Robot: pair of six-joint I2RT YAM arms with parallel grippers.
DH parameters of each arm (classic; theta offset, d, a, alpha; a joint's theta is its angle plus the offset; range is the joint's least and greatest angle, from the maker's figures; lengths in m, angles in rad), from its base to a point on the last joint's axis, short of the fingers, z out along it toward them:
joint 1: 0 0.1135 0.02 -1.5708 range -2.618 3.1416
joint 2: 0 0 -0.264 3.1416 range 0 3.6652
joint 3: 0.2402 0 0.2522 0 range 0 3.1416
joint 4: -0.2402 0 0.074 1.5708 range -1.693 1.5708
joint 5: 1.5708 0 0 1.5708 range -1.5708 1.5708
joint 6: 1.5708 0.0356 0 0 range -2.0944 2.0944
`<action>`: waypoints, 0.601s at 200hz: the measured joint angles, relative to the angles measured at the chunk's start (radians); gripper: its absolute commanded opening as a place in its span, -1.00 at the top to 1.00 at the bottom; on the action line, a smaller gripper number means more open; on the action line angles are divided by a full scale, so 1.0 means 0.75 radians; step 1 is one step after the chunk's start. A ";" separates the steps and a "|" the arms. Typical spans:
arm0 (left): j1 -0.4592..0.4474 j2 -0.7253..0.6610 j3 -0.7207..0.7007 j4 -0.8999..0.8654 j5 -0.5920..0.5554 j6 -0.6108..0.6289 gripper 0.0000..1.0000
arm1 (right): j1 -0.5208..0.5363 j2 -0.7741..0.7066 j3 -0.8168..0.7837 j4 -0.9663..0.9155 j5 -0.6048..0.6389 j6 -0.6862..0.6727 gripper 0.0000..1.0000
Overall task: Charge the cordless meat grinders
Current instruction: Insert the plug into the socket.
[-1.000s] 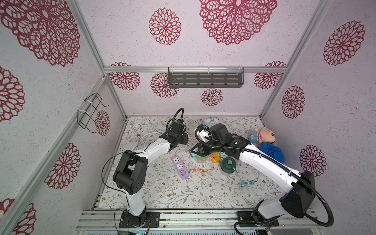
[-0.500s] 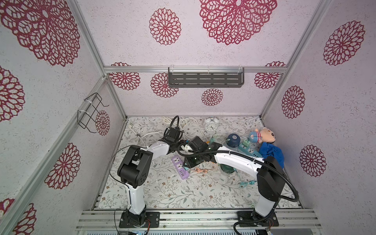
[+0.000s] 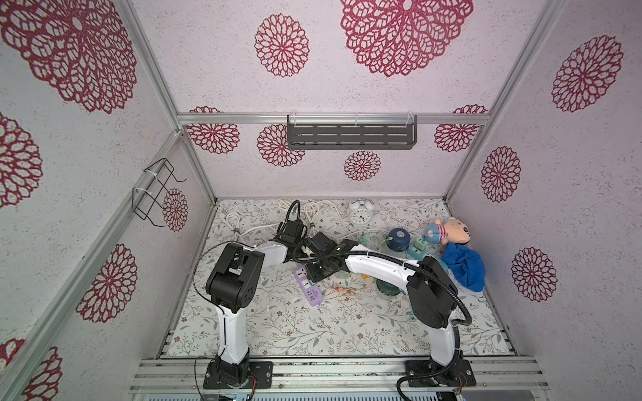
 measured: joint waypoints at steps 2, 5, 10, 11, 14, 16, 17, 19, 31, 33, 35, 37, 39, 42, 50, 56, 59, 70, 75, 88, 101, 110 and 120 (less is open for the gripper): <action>0.000 0.000 0.000 0.001 0.001 0.000 0.04 | 0.000 0.000 0.000 -0.001 0.000 0.000 1.00; 0.000 0.000 -0.001 0.002 0.004 -0.001 0.04 | 0.000 0.000 0.000 -0.001 0.000 0.001 1.00; 0.001 0.000 -0.001 0.006 0.007 -0.003 0.04 | 0.000 0.000 0.000 -0.002 0.000 0.000 1.00; 0.001 0.000 -0.001 0.006 0.007 -0.003 0.04 | 0.000 0.000 0.000 -0.002 0.000 0.000 1.00; 0.001 0.000 -0.001 0.009 0.009 -0.004 0.04 | 0.000 0.000 0.000 -0.003 0.000 0.000 1.00; 0.001 0.000 -0.001 0.009 0.010 -0.004 0.03 | 0.000 0.000 0.000 -0.003 0.000 0.000 1.00; 0.001 0.000 -0.001 0.010 0.010 -0.004 0.03 | 0.000 0.000 0.000 -0.003 0.000 0.000 1.00; 0.001 0.000 -0.001 0.011 0.011 -0.005 0.03 | 0.000 0.000 0.000 -0.003 -0.001 0.000 1.00; 0.001 0.000 -0.001 0.011 0.014 -0.006 0.03 | 0.000 0.002 0.000 -0.005 -0.001 0.001 1.00; 0.001 0.001 -0.001 0.011 0.014 -0.006 0.02 | 0.000 0.003 0.000 -0.005 -0.001 0.000 1.00; 0.001 0.000 -0.001 0.011 0.014 -0.006 0.02 | 0.000 0.003 0.000 -0.005 -0.001 0.000 1.00; 0.001 0.000 -0.001 0.011 0.015 -0.006 0.02 | 0.000 0.004 0.000 -0.005 -0.001 0.000 1.00; 0.001 0.000 -0.001 0.011 0.015 -0.007 0.01 | 0.000 0.005 0.001 -0.005 -0.001 0.000 1.00; 0.001 0.000 -0.001 0.011 0.015 -0.008 0.02 | 0.001 0.005 0.002 -0.004 -0.001 0.000 1.00; 0.001 0.000 -0.001 0.011 0.015 -0.009 0.01 | 0.002 0.007 0.006 -0.008 -0.001 0.000 1.00; 0.002 0.000 -0.001 0.011 0.016 -0.010 0.00 | 0.004 0.008 0.008 -0.010 -0.001 0.000 1.00; 0.002 0.000 -0.001 0.011 0.016 -0.010 -0.01 | 0.005 0.009 0.008 -0.010 -0.001 -0.001 1.00; 0.002 0.000 -0.001 0.011 0.016 -0.010 -0.03 | 0.008 0.011 0.011 -0.010 0.001 -0.001 1.00; 0.003 0.000 -0.002 0.011 0.015 -0.010 -0.04 | 0.008 0.014 0.014 -0.010 0.002 -0.001 1.00; 0.004 0.000 -0.005 0.011 0.014 -0.009 -0.10 | 0.011 0.021 0.021 -0.011 0.012 -0.001 1.00; 0.006 -0.002 -0.009 0.011 0.009 -0.009 -0.21 | 0.014 0.041 0.028 -0.012 0.024 -0.002 1.00; 0.006 -0.006 -0.009 0.006 0.003 -0.010 -0.31 | 0.017 0.049 0.040 -0.019 0.029 -0.002 1.00; 0.008 -0.016 -0.011 -0.006 -0.014 -0.014 -0.38 | 0.021 0.051 0.044 -0.024 0.038 -0.002 1.00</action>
